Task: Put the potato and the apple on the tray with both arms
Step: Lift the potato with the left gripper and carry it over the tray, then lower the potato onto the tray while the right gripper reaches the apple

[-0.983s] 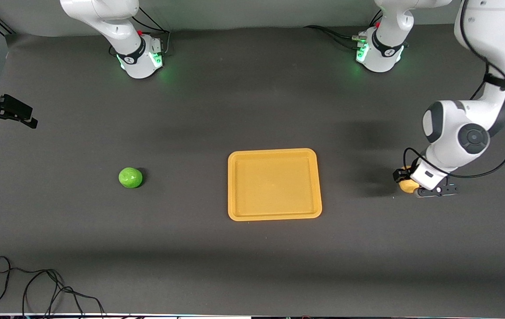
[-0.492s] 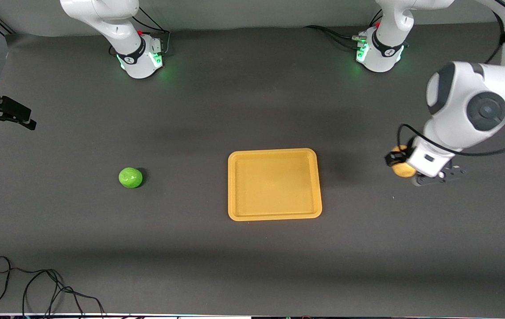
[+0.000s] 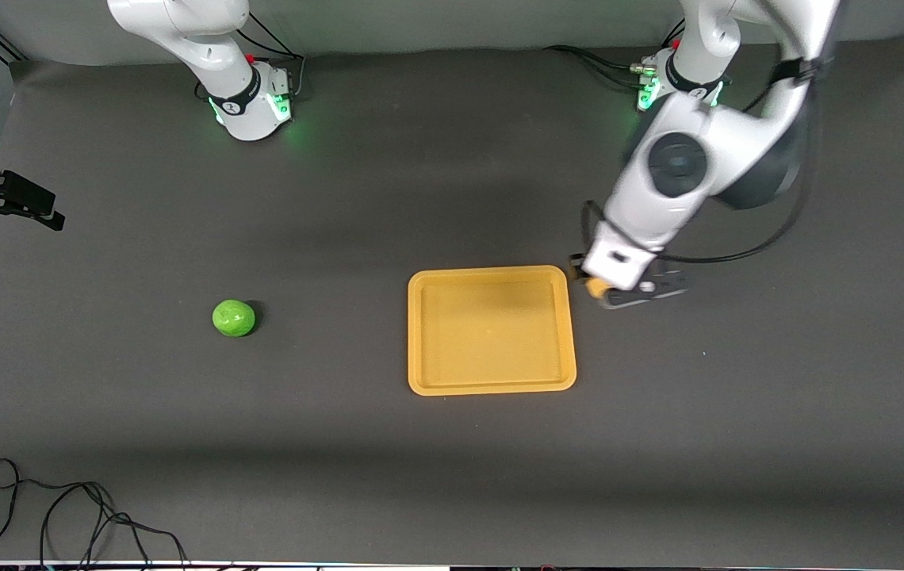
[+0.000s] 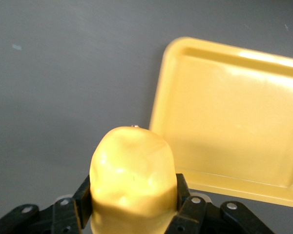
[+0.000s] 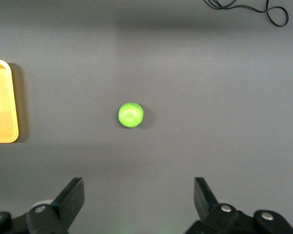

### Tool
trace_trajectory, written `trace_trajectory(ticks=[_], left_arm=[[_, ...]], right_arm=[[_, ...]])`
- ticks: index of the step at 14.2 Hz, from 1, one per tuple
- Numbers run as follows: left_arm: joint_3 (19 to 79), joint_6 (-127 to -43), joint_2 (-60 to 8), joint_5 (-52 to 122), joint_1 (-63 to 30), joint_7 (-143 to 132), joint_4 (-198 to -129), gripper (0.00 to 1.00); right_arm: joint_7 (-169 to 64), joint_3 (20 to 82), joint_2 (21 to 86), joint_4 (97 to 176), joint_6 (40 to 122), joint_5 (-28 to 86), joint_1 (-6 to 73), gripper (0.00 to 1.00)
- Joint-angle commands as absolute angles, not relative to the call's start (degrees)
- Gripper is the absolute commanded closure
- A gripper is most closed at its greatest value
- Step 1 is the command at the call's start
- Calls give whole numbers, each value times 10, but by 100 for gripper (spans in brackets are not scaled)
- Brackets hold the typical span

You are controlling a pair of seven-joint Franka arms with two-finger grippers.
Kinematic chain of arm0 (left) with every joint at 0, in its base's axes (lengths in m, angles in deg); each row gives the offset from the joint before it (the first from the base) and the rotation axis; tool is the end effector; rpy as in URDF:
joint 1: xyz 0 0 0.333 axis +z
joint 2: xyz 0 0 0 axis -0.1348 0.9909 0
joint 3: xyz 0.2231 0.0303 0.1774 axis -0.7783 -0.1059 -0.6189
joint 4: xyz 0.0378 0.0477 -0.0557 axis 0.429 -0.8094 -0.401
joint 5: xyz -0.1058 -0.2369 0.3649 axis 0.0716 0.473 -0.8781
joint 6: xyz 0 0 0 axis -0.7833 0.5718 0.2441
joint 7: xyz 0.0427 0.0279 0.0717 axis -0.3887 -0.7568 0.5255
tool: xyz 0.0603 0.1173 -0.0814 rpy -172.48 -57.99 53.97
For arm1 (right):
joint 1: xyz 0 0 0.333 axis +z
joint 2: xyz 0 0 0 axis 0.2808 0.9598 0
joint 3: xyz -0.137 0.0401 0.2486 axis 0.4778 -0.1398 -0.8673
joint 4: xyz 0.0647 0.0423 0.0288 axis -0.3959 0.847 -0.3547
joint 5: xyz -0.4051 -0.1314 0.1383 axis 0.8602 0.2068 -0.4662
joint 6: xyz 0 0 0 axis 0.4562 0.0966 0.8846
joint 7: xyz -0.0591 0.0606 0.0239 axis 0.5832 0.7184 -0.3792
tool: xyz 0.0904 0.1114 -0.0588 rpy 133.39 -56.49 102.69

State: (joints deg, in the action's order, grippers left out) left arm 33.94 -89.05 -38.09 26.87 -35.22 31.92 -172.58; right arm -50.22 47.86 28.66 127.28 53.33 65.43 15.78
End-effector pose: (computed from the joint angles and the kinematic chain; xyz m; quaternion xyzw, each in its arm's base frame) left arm 0.5580 -0.3323 0.2709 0.9929 0.1184 -0.0141 0.0032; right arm 0.5994 -0.0306 0.5640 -1.0000 -0.0002 0.0033 0.0024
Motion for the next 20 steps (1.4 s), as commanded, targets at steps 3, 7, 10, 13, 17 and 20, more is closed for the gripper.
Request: trace_trajectory(ticks=[3,7,10,13,17,20], left_arm=[[330,-1012,-244,265,-399,376,-1689,72],[329,-1048,-201,250,-407,377,-1688,72],[328,-1068,-185,239,-406,378,-1688,69],[328,-1068,-184,239,-407,378,-1688,62],[327,-1071,-181,239,-406,378,-1687,54],[325,-1075,-176,238,-406,378,-1687,48]], right_arm=[[-498,480,295,1262,522,657,164,1],[-506,480,295,1262,522,663,162,1],[-504,479,298,1264,523,661,164,1],[-502,479,303,1264,524,655,164,1],[-499,478,308,1263,527,657,164,1],[-501,480,308,1264,528,657,162,1]])
